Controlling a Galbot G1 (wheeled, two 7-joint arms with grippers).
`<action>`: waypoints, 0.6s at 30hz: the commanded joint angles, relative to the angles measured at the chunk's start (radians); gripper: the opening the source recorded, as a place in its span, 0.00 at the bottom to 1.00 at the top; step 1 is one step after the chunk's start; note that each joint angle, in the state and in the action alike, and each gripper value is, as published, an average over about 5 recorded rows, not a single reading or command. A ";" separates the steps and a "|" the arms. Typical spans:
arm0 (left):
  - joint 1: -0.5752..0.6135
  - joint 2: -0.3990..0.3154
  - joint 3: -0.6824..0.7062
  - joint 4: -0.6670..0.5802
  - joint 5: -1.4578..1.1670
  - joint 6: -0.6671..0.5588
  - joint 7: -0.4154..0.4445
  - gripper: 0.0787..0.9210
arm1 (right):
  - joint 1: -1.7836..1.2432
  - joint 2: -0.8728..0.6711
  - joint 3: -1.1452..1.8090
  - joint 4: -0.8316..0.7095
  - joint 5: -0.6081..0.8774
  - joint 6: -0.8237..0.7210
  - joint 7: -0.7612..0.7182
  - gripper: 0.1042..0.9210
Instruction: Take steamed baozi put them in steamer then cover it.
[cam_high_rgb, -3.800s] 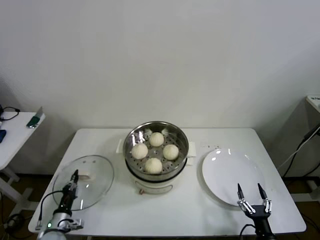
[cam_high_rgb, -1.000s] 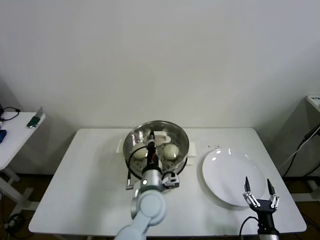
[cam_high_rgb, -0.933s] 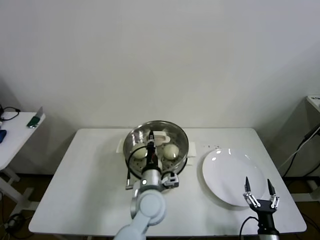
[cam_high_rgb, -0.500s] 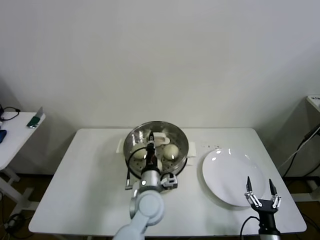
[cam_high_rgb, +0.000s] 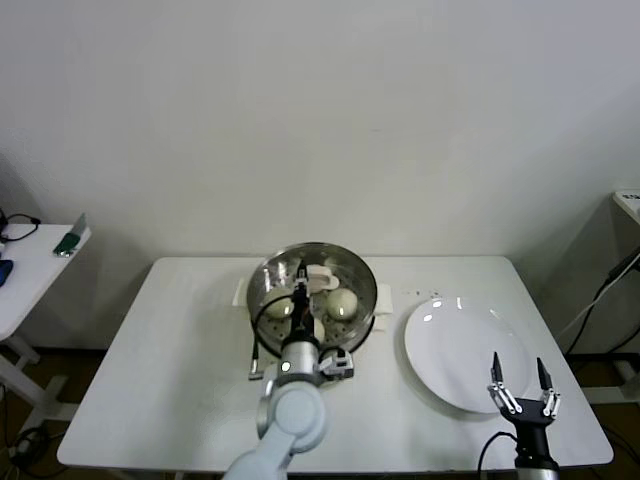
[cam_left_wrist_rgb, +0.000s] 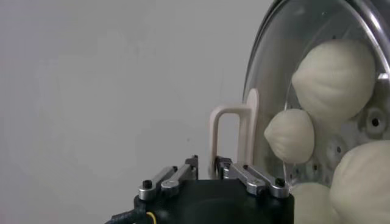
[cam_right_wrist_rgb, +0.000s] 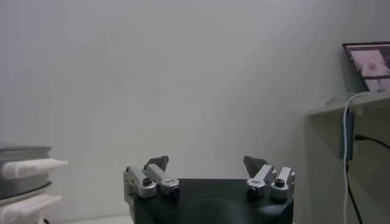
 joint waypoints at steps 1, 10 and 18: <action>-0.005 -0.012 -0.009 0.021 0.016 -0.005 0.006 0.29 | 0.002 -0.001 -0.003 0.002 -0.002 -0.012 -0.009 0.88; 0.004 0.022 0.006 -0.046 -0.048 0.003 -0.020 0.59 | -0.001 -0.003 -0.014 0.013 0.022 -0.053 0.008 0.88; 0.032 0.089 0.019 -0.169 -0.121 0.022 0.035 0.85 | -0.010 -0.002 -0.017 0.065 -0.002 -0.099 0.049 0.88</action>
